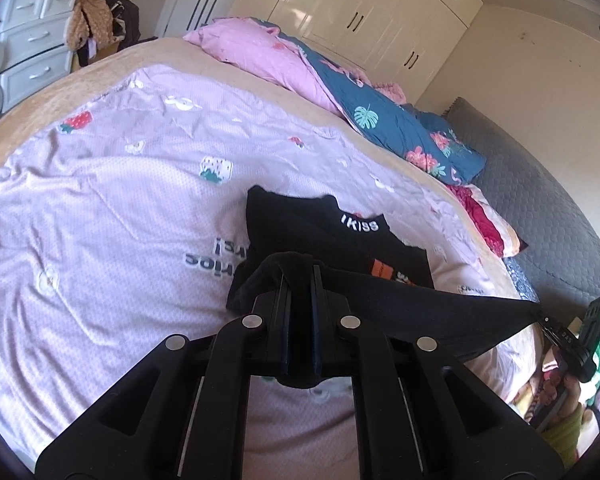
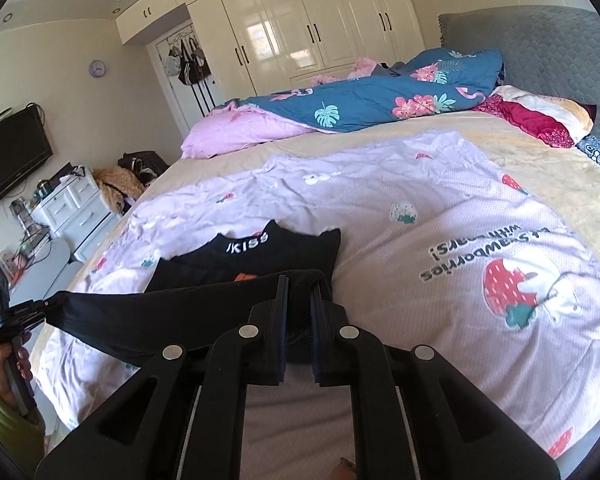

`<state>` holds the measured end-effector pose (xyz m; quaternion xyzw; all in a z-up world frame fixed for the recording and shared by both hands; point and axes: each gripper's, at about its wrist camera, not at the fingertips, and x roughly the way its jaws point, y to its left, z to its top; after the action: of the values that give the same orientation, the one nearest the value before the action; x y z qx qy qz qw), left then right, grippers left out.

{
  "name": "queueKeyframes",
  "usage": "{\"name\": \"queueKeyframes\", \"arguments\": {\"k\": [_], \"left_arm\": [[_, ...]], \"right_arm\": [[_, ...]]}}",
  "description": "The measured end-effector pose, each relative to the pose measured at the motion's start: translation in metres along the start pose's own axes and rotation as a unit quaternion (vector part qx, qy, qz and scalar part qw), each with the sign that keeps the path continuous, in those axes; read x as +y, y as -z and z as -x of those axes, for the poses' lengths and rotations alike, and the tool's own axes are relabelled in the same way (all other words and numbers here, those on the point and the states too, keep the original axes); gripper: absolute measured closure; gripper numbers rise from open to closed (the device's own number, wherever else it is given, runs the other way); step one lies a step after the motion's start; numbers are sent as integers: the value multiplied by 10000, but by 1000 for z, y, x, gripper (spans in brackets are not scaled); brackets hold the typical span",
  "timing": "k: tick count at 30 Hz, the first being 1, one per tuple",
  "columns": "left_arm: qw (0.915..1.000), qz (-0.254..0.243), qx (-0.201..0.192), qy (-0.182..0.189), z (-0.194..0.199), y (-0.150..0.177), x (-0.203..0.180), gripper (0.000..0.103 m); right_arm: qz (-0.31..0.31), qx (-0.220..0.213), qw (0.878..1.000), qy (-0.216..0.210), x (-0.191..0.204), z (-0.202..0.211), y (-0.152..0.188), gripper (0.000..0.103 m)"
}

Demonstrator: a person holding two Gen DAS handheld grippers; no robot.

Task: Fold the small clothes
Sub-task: 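Grasp the hem with both grippers and lift it toward the collar, then lay the hem over the shirt body near the IKISS collar with both grippers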

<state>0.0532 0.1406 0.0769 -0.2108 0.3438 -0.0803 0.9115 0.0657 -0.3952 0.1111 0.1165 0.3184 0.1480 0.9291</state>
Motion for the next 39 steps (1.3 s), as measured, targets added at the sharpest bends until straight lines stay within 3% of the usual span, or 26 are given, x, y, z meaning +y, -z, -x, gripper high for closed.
{"name": "queueKeyframes", "arguments": {"k": [14,28,32,35,39], "left_arm": [[9994,-78,41,-336,-52,-33,-5,101],[9976,-9,349,-597,-112,-38,7,100],[9963,45,302,-799,-117,-38,12,94],[9960,-18,203,-867,-110,-37,13,91],[9953,-305,173,-898,-101,-26,6,86]], "right_arm": [[34,80,9991,407,-3,-66,-28,95],[131,529,9951,827,-9,-133,-23,93],[154,602,9931,990,-12,-143,-20,87],[154,514,9932,1038,-12,-139,-17,66],[221,337,9938,1036,-4,-128,-11,65]]}}
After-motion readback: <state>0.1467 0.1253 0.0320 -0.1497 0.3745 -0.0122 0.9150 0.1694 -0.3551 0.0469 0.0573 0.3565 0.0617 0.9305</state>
